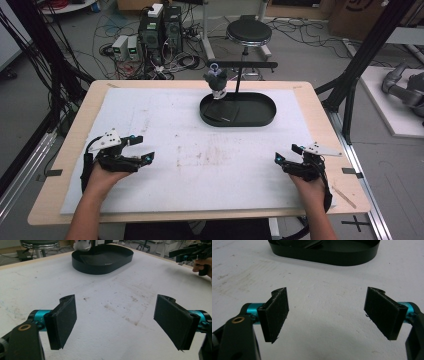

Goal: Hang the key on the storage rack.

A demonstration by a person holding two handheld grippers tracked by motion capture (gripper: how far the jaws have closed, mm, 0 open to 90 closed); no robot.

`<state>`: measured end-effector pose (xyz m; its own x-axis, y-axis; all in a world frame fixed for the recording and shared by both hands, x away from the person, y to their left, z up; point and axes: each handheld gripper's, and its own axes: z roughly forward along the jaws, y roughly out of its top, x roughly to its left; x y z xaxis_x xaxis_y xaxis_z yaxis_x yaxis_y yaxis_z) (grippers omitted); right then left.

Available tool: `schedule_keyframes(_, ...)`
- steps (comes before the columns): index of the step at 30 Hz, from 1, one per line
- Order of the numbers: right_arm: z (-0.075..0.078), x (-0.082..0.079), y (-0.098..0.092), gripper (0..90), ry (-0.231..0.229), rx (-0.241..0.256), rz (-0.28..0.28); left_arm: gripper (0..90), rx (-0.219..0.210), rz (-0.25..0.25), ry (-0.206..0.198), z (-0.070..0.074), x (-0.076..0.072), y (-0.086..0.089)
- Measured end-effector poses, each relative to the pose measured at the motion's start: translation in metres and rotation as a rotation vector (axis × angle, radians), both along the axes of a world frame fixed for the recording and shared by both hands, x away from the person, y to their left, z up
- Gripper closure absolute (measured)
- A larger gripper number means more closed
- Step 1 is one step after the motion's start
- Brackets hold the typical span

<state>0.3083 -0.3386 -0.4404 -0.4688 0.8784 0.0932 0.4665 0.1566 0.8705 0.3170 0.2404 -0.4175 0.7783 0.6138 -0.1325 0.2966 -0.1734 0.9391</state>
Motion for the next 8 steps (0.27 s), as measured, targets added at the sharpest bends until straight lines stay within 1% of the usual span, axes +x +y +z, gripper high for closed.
schedule_keyframes(3,-0.0004,0.0003,0.0002,20.2,0.003,-0.003,0.004,18.3,-0.002,0.006,0.013,-0.0034,0.0017,0.0012)
schedule_keyframes(5,-0.0006,0.0007,0.0,20.3,0.004,-0.002,0.002,18.3,0.005,0.008,0.019,-0.0051,0.0026,0.0016)
schedule_keyframes(7,-0.0008,0.0008,-0.0001,20.2,0.005,-0.002,0.001,18.3,0.008,0.011,0.035,-0.0068,0.0036,0.0019)
schedule_keyframes(8,-0.0009,0.0009,-0.0002,20.2,0.006,-0.003,0.0,18.3,0.004,0.01,0.049,-0.0081,0.0044,0.0019)
